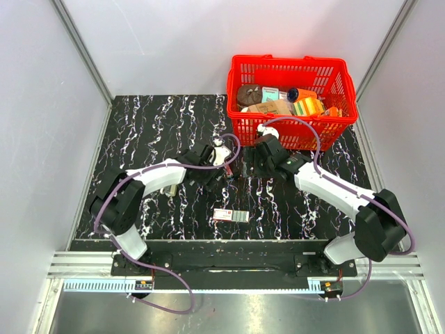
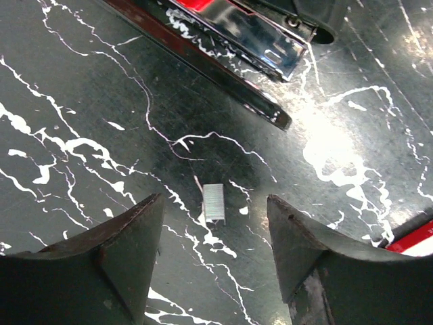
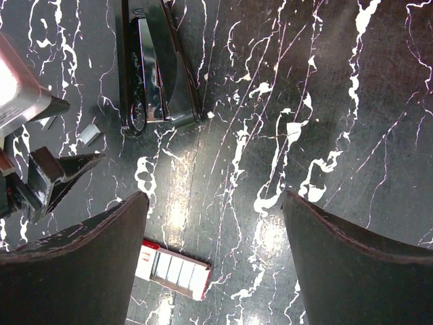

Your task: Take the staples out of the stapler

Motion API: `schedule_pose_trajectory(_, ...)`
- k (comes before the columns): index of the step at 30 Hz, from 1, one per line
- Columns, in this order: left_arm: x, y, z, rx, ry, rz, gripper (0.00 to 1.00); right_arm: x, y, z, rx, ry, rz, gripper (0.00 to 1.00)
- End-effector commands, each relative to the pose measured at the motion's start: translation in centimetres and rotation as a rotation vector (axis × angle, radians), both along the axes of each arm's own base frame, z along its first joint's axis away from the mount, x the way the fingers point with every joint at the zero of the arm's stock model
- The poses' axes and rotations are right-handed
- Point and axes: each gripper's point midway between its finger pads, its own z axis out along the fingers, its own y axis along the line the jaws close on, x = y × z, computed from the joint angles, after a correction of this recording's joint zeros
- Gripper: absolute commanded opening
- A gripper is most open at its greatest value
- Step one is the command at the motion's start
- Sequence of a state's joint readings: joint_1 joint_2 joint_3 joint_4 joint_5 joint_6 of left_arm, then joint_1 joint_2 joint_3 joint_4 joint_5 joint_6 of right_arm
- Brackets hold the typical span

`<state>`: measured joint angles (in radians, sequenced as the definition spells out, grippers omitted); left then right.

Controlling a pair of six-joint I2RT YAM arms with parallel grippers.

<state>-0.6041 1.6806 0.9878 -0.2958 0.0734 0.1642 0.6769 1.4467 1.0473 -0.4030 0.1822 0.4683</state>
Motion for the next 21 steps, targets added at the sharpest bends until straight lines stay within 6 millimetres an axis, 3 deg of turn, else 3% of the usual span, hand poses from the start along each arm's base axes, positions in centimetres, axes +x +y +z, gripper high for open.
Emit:
schedule_pose_trajectory(1, 1.7, -0.2, 0.6, 0.018, -0.032, 0.034, 0.65, 0.8, 0.4, 1.3, 0.03, -0.053, -0.009, 0.85)
schedule_pose_trajectory(6, 1.7, -0.2, 0.0, 0.035, -0.003, 0.041, 0.61, 0.7, 0.3, 1.3, 0.021, -0.058, -0.003, 0.81)
schedule_pose_trajectory(14, 0.8, -0.4, -1.3, 0.043, 0.08, 0.036, 0.42, 0.8, 0.1, 1.8, 0.019, -0.072, 0.0, 0.74)
schedule_pose_trajectory(21, 0.6, -0.5, -1.6, 0.047, 0.097, 0.034, 0.31, 0.8, 0.2, 1.8, 0.014, -0.075, 0.005, 0.69)
